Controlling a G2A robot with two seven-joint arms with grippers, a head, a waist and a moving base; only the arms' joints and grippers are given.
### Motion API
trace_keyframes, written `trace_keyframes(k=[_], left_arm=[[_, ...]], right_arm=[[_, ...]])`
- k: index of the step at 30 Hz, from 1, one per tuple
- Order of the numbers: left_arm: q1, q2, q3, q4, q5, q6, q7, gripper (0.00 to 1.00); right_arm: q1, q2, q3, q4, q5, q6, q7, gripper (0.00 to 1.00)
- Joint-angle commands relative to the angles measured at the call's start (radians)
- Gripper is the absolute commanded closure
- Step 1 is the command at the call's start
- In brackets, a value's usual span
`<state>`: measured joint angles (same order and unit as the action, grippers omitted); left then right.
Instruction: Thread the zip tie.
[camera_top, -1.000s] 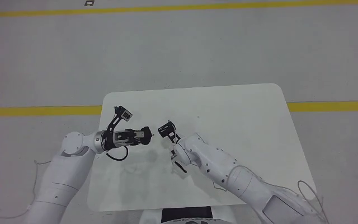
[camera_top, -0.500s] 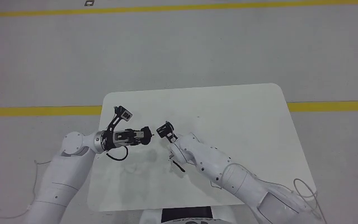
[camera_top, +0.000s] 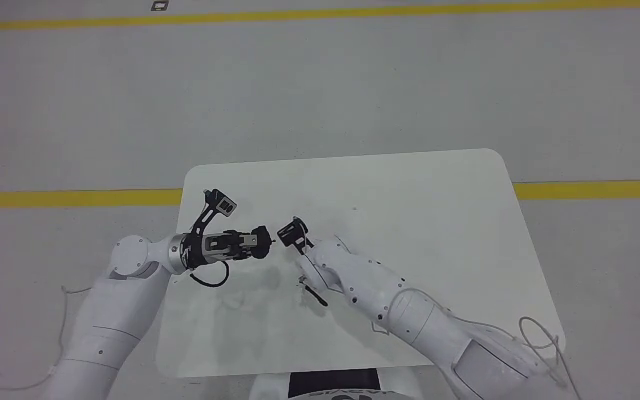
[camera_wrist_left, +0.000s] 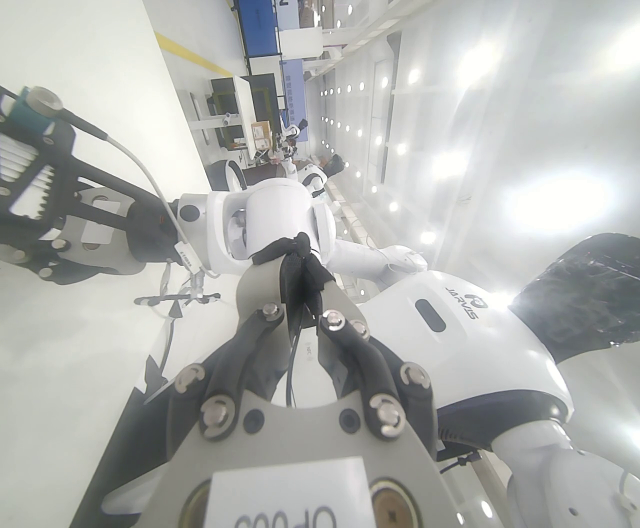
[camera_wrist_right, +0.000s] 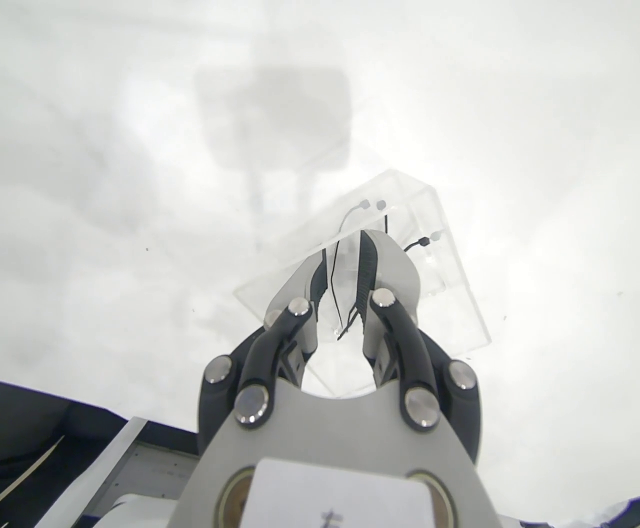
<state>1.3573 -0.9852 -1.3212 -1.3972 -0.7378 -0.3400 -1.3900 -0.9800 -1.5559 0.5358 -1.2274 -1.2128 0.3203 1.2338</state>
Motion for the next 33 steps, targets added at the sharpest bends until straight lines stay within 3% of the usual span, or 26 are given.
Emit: trace_keyframes(k=[1,9,15,25,33], left_arm=[[0.0,0.0,0.0,0.0,0.0,0.0,0.0,1.0],[0.0,0.0,0.0,0.0,0.0,0.0,0.0,1.0],[0.0,0.0,0.0,0.0,0.0,0.0,0.0,1.0],[0.0,0.0,0.0,0.0,0.0,0.0,0.0,1.0],[0.0,0.0,0.0,0.0,0.0,0.0,0.0,1.0]], right_arm=[[0.001,-0.004,0.0,0.008,-0.003,0.001,0.003,0.88],[0.002,-0.021,0.008,0.04,-0.007,0.007,0.007,1.0],[-0.002,-0.027,0.025,0.026,-0.016,0.017,0.002,1.0],[-0.091,0.011,0.132,-0.161,-0.045,-0.016,0.001,1.0],[-0.216,0.053,0.268,-0.308,0.028,-0.118,-0.082,1.0]])
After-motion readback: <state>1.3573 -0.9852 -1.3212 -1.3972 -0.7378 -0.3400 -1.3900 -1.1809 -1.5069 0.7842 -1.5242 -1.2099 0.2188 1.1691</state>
